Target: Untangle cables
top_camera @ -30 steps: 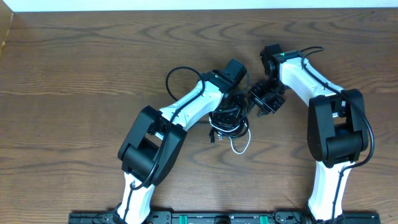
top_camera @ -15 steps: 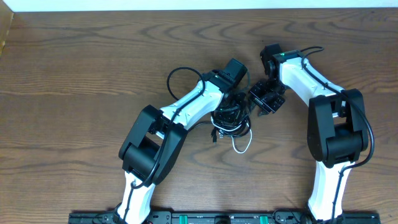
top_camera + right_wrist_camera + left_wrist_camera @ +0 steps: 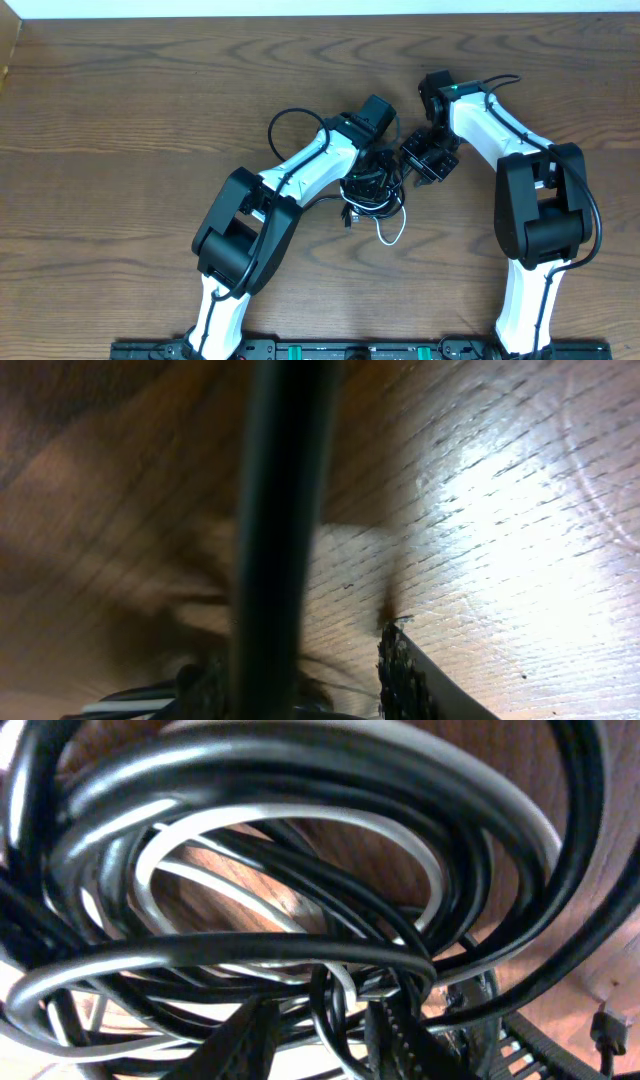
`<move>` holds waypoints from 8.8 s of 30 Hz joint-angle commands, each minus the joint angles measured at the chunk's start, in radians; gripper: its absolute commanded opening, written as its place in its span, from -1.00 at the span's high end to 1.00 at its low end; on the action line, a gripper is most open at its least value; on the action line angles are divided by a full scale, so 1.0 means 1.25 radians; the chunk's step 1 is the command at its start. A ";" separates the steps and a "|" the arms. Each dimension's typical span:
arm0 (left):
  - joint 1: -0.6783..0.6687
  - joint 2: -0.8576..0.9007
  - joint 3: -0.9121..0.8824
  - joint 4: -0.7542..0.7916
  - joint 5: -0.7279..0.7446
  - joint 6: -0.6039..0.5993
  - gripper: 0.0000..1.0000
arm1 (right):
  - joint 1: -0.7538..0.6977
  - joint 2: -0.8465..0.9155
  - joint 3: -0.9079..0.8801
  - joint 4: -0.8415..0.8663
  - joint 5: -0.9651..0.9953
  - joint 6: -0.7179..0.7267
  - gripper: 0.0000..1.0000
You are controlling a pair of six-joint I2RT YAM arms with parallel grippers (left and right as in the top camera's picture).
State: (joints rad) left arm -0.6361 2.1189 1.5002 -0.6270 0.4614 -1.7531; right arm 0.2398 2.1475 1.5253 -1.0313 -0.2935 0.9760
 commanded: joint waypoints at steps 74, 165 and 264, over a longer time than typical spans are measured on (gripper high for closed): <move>0.209 -0.123 -0.008 0.013 0.265 0.722 0.85 | -0.012 0.001 0.012 0.063 -0.173 -0.498 -0.36; 0.137 -0.006 -0.008 -0.159 0.107 0.638 0.63 | 0.071 0.001 0.012 0.090 0.044 -0.332 0.98; 0.185 -0.006 -0.023 -0.101 0.232 0.631 0.85 | 0.077 0.001 0.012 0.091 0.031 -0.332 0.98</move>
State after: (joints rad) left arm -0.4187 2.0987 1.4803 -0.7650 0.6598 -1.0176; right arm 0.3267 2.1422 1.5425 -0.9180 -0.2321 0.5457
